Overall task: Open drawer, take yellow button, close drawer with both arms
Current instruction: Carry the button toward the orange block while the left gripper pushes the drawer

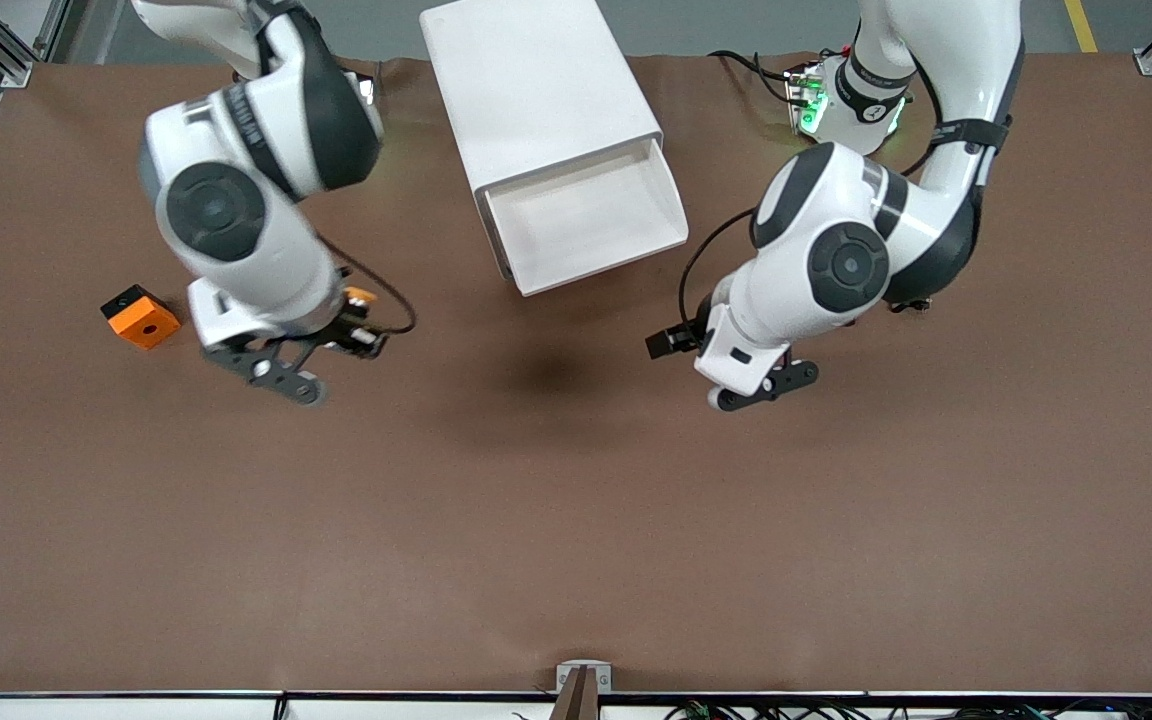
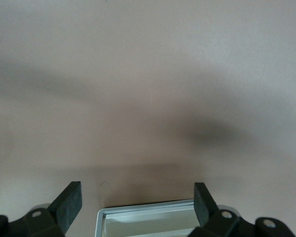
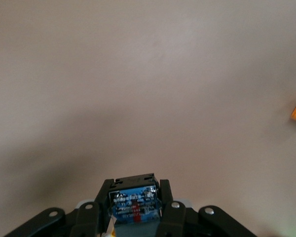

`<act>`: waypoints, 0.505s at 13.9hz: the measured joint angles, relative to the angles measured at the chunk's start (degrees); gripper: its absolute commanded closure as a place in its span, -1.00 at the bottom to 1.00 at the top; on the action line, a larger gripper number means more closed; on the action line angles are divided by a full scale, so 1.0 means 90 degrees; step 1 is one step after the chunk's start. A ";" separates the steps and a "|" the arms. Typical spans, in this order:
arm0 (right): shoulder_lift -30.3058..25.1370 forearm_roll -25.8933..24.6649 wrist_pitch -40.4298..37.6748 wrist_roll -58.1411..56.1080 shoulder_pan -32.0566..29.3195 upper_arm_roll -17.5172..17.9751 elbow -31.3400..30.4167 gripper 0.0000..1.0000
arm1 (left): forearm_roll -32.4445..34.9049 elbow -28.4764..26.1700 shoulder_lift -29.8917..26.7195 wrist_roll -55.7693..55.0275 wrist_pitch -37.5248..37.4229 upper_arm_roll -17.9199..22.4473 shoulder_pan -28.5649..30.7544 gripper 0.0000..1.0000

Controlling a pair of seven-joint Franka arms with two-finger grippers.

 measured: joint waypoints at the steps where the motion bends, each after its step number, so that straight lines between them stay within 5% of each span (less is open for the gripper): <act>1: -0.0005 0.0001 0.0099 -0.0515 -0.0343 -0.0009 -0.0087 1.00 | 0.0001 -0.0218 -0.0116 0.0000 0.0105 0.0000 -0.0094 -1.00; 7: -0.0042 0.0005 0.1128 -0.2969 -0.2152 -0.0018 -0.1116 1.00 | 0.0009 -0.0853 -0.0343 -0.0268 0.0477 -0.0003 -0.0541 -1.00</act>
